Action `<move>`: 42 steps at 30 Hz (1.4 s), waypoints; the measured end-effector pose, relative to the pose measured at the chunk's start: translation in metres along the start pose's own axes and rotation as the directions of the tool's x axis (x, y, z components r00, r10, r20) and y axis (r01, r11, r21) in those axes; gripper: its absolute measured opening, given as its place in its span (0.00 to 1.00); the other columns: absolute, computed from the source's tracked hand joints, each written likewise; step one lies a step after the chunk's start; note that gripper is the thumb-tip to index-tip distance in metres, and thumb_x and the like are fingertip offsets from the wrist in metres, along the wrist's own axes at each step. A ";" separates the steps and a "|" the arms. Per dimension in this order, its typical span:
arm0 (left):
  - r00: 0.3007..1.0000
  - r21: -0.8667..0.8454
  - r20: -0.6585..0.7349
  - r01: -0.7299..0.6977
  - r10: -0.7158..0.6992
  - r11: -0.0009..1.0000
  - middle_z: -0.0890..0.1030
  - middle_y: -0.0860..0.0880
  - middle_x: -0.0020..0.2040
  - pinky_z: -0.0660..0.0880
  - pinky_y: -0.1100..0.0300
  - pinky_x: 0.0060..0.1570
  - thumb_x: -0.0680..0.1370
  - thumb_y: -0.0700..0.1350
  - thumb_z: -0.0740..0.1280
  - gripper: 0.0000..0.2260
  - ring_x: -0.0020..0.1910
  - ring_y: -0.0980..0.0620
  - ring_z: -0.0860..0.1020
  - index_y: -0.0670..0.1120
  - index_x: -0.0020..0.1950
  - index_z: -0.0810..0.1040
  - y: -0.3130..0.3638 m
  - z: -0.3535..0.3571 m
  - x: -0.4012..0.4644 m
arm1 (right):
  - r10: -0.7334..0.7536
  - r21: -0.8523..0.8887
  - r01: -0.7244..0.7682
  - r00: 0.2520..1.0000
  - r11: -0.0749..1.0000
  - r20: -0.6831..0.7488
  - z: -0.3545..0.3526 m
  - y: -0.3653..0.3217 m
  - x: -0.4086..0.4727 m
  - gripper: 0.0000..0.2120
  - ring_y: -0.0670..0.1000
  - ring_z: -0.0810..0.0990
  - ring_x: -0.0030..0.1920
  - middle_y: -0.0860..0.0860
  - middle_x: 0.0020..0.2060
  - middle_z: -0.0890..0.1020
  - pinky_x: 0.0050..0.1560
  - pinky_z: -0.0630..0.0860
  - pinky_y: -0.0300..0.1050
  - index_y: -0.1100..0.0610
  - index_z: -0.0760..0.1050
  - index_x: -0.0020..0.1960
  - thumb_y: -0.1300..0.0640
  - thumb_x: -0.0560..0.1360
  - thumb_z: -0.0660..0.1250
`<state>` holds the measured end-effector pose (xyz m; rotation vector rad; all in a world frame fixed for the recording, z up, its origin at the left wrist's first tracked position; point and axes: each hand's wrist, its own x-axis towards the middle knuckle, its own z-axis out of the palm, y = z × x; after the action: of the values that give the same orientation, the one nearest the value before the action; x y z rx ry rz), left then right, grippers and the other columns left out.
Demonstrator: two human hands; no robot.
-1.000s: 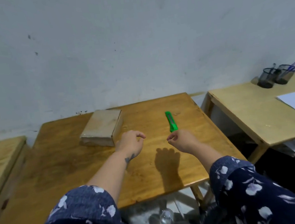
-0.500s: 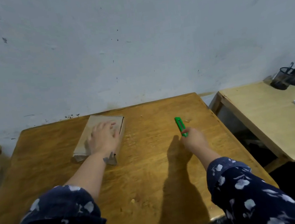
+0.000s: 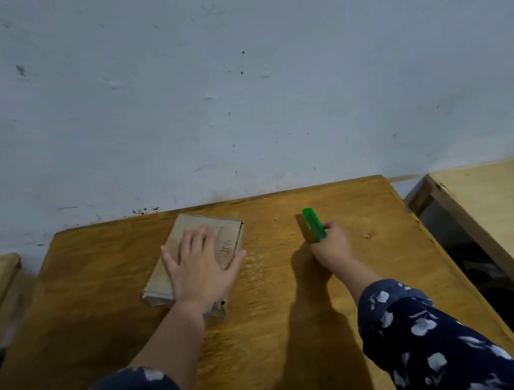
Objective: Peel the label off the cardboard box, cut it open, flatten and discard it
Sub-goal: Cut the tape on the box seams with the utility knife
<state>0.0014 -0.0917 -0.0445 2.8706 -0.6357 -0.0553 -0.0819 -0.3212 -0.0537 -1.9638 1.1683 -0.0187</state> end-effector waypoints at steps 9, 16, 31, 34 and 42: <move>0.973 0.118 0.214 0.065 -0.089 0.991 0.39 0.50 0.79 0.43 0.29 0.69 0.65 0.80 0.50 0.46 0.76 0.34 0.39 0.61 0.77 0.41 -0.037 -0.014 -0.002 | -0.080 0.559 -0.198 0.898 0.805 0.433 0.026 -0.065 -0.053 0.37 0.54 0.76 0.47 0.58 0.57 0.74 0.49 0.79 0.52 0.46 0.53 0.75 0.71 0.75 0.63; 0.983 0.113 0.183 -0.038 0.017 0.993 0.42 0.52 0.80 0.51 0.36 0.69 0.66 0.80 0.48 0.43 0.76 0.38 0.45 0.64 0.77 0.42 -0.063 -0.014 -0.035 | -0.265 0.668 -0.215 0.800 0.712 0.539 0.037 -0.077 -0.096 0.39 0.53 0.73 0.44 0.57 0.52 0.72 0.45 0.75 0.49 0.46 0.47 0.77 0.76 0.76 0.54; 0.992 0.108 0.120 -0.063 0.050 0.992 0.43 0.52 0.80 0.53 0.37 0.68 0.66 0.79 0.46 0.42 0.75 0.38 0.45 0.63 0.77 0.44 -0.076 -0.013 -0.089 | -0.259 0.686 -0.087 0.886 0.722 0.385 0.050 -0.073 -0.160 0.17 0.54 0.82 0.37 0.58 0.48 0.82 0.41 0.83 0.51 0.54 0.66 0.66 0.63 0.79 0.61; 0.990 0.110 0.129 -0.067 0.052 0.992 0.42 0.52 0.80 0.52 0.37 0.69 0.66 0.79 0.45 0.43 0.76 0.38 0.45 0.61 0.77 0.42 -0.075 -0.013 -0.094 | -0.232 0.617 -0.082 0.882 0.782 0.411 0.047 -0.076 -0.163 0.15 0.57 0.84 0.41 0.60 0.53 0.80 0.39 0.82 0.50 0.55 0.64 0.61 0.66 0.77 0.63; 0.994 0.097 0.107 -0.035 0.025 0.995 0.42 0.52 0.80 0.51 0.38 0.70 0.66 0.79 0.45 0.49 0.76 0.39 0.44 0.52 0.79 0.42 -0.075 -0.013 -0.096 | -0.266 0.175 0.206 0.837 0.963 0.479 0.051 -0.082 -0.160 0.35 0.51 0.73 0.42 0.55 0.54 0.74 0.43 0.76 0.47 0.45 0.49 0.77 0.65 0.78 0.61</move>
<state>-0.0538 0.0177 -0.0480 2.9688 -0.7205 -0.1779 -0.0932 -0.1529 0.0271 -1.8439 0.5680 0.2739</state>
